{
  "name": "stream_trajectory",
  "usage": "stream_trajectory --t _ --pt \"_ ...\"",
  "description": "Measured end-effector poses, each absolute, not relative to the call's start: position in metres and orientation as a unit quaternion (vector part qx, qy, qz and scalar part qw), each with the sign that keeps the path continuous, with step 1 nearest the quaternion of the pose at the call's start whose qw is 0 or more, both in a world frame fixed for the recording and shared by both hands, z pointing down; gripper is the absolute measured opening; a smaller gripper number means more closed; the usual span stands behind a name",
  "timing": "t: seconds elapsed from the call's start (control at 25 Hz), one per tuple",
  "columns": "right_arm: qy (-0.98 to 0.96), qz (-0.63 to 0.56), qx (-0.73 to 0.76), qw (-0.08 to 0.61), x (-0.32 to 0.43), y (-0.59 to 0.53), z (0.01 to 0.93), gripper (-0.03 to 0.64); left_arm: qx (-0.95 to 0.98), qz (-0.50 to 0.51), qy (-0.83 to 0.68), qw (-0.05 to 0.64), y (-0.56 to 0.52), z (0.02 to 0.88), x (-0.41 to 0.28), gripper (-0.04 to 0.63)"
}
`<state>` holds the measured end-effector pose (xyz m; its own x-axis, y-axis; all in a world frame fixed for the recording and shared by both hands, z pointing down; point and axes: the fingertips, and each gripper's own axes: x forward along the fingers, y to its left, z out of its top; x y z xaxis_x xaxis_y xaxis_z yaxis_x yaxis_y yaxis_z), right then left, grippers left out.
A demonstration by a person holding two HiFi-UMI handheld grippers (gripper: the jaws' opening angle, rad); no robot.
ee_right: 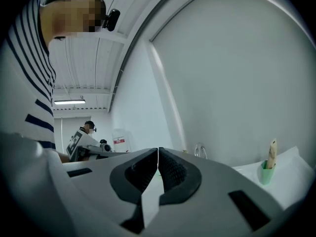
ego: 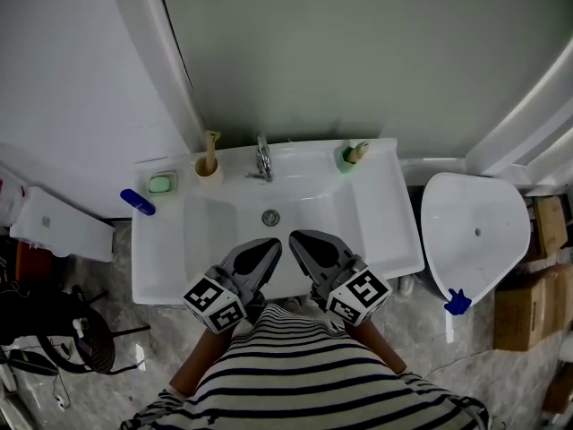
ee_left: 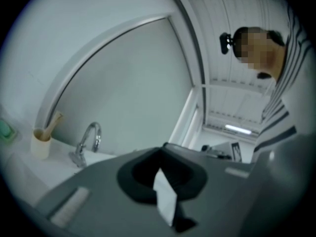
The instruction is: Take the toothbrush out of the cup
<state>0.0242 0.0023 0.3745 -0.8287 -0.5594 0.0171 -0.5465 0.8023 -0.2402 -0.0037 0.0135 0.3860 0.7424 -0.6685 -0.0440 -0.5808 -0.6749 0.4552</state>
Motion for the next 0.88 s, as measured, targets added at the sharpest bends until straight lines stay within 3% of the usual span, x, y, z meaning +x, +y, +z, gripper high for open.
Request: stream_trajectory --t 0.4,0.88 --pt "0.938 -0.117 -0.324 0.030 -0.010 -0.009 0.369 0.008 0.926 -0.096 -0.304 0.204 0.003 0.382 -0.037 0.008" --pt "0.925 -0.109 -0.365 0.019 -0.105 -0.029 0.364 0.008 0.939 -0.103 -0.260 0.199 -0.018 0.368 -0.139 0.008"
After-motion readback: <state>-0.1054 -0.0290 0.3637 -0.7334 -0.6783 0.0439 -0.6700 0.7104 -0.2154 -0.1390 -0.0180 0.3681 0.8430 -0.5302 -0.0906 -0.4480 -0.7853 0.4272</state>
